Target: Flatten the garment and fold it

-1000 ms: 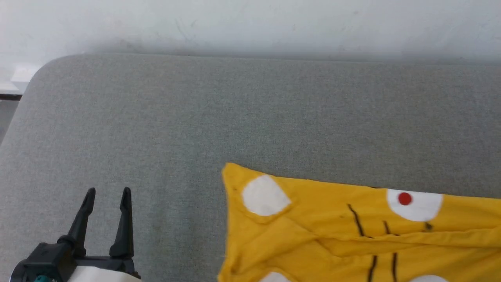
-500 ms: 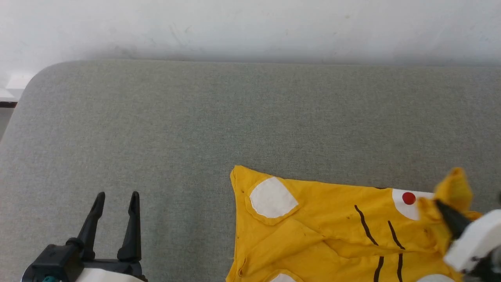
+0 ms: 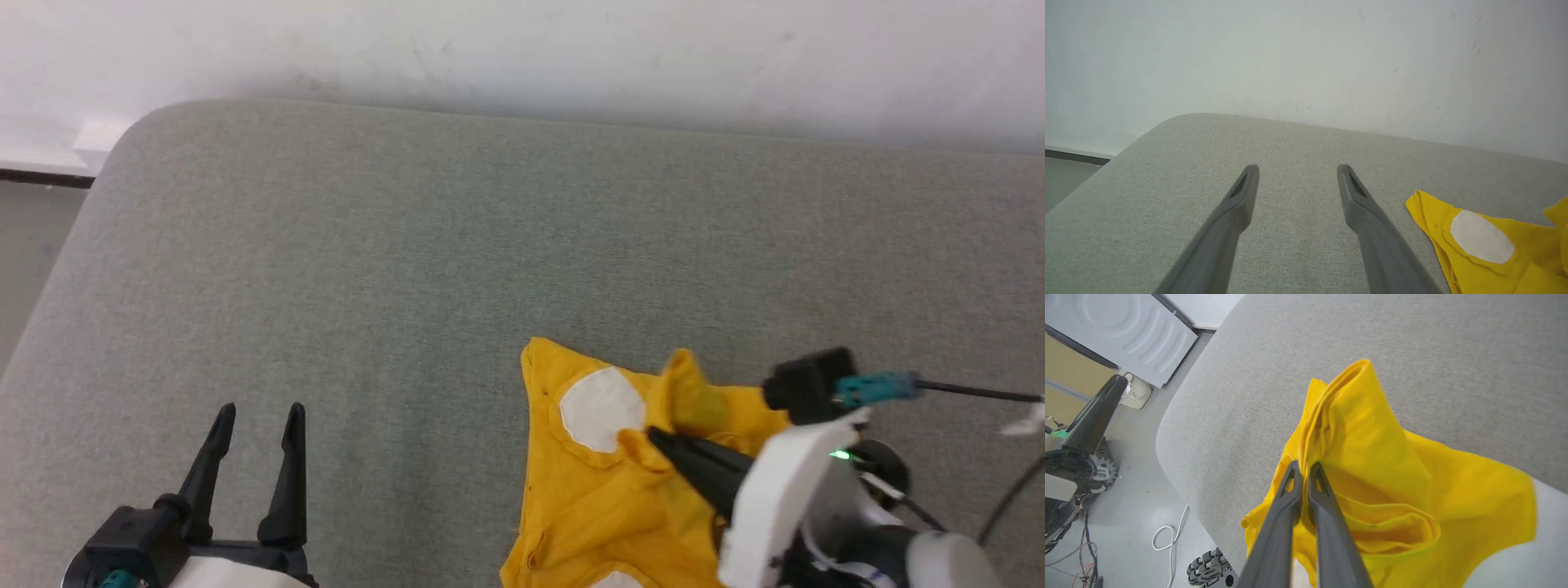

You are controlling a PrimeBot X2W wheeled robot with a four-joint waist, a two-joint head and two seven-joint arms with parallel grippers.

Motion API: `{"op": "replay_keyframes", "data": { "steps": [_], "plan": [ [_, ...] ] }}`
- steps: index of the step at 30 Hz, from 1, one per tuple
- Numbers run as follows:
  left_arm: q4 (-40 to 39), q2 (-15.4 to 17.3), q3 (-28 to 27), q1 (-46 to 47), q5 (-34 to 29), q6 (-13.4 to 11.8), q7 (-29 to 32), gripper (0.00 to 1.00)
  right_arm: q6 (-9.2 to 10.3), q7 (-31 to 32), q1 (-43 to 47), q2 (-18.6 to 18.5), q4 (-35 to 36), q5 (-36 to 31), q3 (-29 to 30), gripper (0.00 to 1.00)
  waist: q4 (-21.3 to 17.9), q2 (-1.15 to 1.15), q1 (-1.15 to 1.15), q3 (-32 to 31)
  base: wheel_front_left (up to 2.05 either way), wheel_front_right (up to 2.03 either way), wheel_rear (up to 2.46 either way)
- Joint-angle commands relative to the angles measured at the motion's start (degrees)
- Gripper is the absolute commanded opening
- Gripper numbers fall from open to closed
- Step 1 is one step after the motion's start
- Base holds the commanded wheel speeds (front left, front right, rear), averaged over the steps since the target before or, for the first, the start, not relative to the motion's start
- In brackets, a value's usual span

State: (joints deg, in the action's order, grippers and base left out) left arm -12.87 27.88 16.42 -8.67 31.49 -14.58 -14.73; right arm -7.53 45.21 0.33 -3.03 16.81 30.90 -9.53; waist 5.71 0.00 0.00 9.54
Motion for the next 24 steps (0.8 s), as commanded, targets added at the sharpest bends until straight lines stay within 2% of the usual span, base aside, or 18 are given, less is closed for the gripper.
{"op": "replay_keyframes", "data": {
  "steps": [1, 9, 21, 22, 23, 24],
  "plan": [
    [0.36, -0.39, 0.01, 1.01, 0.26, 0.47, -0.27, 1.00, 0.04, -0.07, -1.75, 0.14, -0.74, 0.54, -1.80, 0.00, 0.87, 0.00, 0.00, 0.12, 0.00, 0.00, 0.00],
    [1.51, -1.22, 0.76, 1.93, 0.38, 1.01, -0.27, 1.00, 0.04, -3.52, -8.57, 0.14, -9.90, 0.17, -11.23, 0.00, 2.40, 0.00, 0.00, 0.37, 0.00, 0.00, 0.00],
    [3.82, -2.54, 2.69, 3.81, 0.73, 2.23, -0.16, 1.00, 0.04, -9.15, -17.40, 0.15, -33.44, -6.61, -17.82, 0.00, 4.11, 0.00, 0.00, 0.46, 0.00, 0.00, 0.00],
    [4.07, -2.67, 2.92, 3.99, 0.74, 2.33, -0.10, 1.00, 0.04, -9.37, -17.72, 0.15, -35.15, -6.82, -18.09, 0.17, 4.28, 0.00, 0.00, 0.29, 0.00, 0.00, 0.00],
    [4.30, -2.79, 3.10, 4.13, 0.77, 2.40, -0.06, 1.00, 0.04, -9.67, -18.11, 0.15, -36.37, -6.98, -18.62, 0.76, 4.39, 0.00, 0.00, 0.13, 0.00, 0.00, 0.00],
    [4.51, -2.88, 3.25, 4.25, 0.79, 2.45, -0.02, 1.00, 0.04, -10.15, -18.56, 0.15, -37.00, -6.99, -19.38, 1.00, 4.45, 0.00, 0.00, -0.03, 0.00, 0.00, 0.00]
  ]
}}
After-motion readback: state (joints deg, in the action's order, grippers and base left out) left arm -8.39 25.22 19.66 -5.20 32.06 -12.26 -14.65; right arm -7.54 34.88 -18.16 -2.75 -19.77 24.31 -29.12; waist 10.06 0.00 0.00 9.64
